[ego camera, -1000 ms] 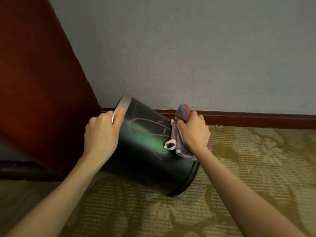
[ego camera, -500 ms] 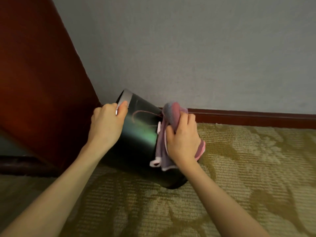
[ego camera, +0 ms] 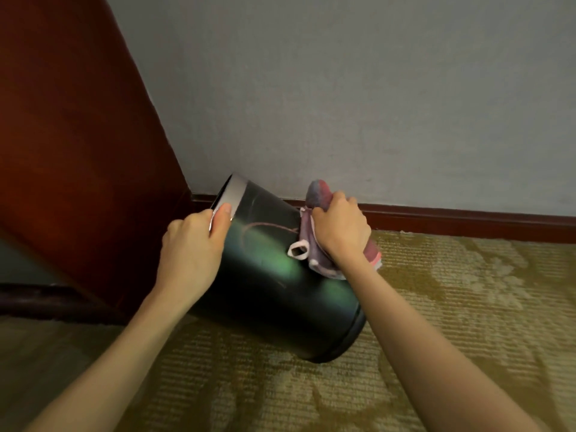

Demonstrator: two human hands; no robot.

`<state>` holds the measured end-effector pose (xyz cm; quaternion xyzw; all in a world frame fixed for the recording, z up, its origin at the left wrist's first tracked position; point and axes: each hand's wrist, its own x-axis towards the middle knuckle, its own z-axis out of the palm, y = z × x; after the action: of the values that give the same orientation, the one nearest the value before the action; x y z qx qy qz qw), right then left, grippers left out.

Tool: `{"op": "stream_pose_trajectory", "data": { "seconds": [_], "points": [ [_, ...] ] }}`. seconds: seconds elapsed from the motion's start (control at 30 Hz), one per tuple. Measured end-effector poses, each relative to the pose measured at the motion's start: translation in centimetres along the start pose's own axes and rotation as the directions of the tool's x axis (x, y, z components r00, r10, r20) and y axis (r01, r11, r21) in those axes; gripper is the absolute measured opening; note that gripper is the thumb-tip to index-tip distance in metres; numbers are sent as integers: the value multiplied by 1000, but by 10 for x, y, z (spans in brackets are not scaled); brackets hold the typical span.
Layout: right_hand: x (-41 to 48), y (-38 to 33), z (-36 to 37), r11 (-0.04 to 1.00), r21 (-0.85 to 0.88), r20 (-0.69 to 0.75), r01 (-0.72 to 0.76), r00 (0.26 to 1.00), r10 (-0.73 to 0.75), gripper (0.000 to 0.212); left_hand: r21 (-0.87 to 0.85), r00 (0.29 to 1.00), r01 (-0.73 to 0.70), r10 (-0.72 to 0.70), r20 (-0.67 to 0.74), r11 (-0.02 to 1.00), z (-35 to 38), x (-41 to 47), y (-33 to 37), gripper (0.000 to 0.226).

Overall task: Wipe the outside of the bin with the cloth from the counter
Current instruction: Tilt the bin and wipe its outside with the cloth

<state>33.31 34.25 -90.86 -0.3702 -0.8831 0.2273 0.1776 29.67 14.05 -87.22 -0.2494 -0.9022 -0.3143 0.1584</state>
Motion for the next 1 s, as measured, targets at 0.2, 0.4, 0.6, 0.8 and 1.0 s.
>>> {"op": "stream_pose_trajectory", "data": {
  "seconds": [0.2,0.4,0.6,0.8,1.0],
  "points": [
    [-63,-16,3,974,52,-316,221,929,-194,32,9,1000,30,-30,5,1000,5,15,-6,52],
    [-90,-7,12,932,70,-413,356,861,-298,42,7,1000,26,-26,9,1000,7,16,0,51],
    [-60,-2,2,935,123,-375,334,888,-267,35,2,1000,-21,21,-1,1000,8,10,14,45],
    [4,-2,-4,990,140,-98,18,995,-4,34,-13,996,-72,73,44,997,6,-1,25,44],
    [7,2,-7,994,106,-111,9,994,3,33,99,995,-98,98,13,990,12,-5,44,48]
  ]
}}
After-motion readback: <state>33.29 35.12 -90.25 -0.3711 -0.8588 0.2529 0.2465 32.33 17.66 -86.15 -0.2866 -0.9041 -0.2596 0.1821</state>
